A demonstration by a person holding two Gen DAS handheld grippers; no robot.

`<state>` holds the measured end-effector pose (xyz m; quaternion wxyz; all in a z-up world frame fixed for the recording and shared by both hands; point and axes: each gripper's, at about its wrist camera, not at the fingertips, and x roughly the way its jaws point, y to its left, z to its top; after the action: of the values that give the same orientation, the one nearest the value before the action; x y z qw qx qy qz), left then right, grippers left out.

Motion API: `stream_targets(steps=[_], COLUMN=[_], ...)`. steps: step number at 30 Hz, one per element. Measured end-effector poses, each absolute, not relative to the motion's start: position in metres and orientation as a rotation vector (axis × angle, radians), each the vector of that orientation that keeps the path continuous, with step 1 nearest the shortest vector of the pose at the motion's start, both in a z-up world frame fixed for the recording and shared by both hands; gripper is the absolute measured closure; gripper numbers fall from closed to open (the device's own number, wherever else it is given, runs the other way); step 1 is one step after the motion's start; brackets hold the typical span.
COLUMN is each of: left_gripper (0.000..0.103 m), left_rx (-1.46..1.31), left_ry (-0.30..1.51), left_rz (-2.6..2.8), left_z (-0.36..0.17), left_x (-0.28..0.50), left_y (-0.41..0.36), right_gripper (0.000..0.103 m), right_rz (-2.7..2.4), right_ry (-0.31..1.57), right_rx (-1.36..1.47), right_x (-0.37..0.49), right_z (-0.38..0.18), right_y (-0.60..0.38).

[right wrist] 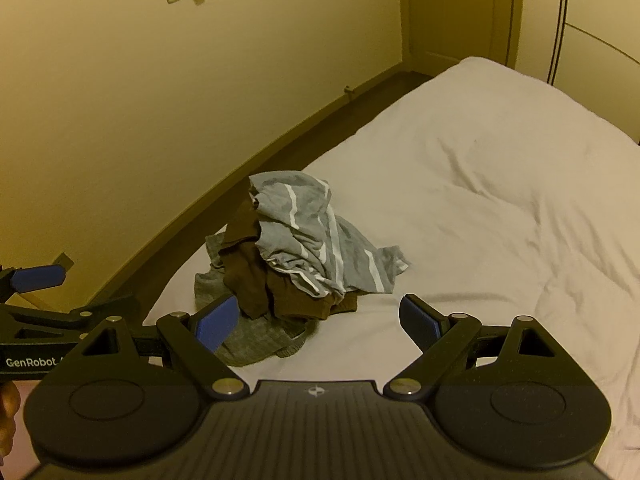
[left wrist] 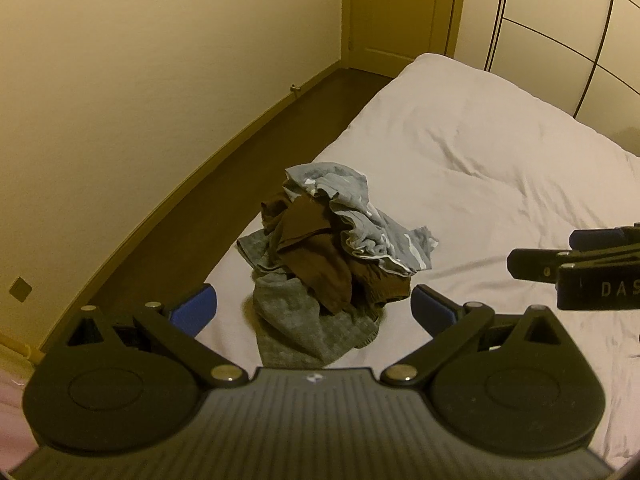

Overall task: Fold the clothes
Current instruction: 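Move both grippers toward the clothes pile on the bed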

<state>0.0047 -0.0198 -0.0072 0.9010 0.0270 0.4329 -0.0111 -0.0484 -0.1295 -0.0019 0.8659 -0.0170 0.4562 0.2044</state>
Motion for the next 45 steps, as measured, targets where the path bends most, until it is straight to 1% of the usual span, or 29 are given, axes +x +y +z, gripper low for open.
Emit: stream_targets(steps=[23,45], left_gripper=[0.001,0.001], left_rx=[0.077,0.077], left_ry=[0.922,0.935], left_rz=[-0.009,0.077], left_z=[-0.013,-0.016], left_x=[0.012,-0.003], left_y=[-0.047,-0.09], right_gripper=[0.014,0.014], right_rz=[0.439,0.535], right_ry=[0.989,1.004], right_rx=[-0.008,-0.006], right_x=[-0.031,-0.019], right_z=[-0.014,-0.025], right_y=[-0.154,-0.19])
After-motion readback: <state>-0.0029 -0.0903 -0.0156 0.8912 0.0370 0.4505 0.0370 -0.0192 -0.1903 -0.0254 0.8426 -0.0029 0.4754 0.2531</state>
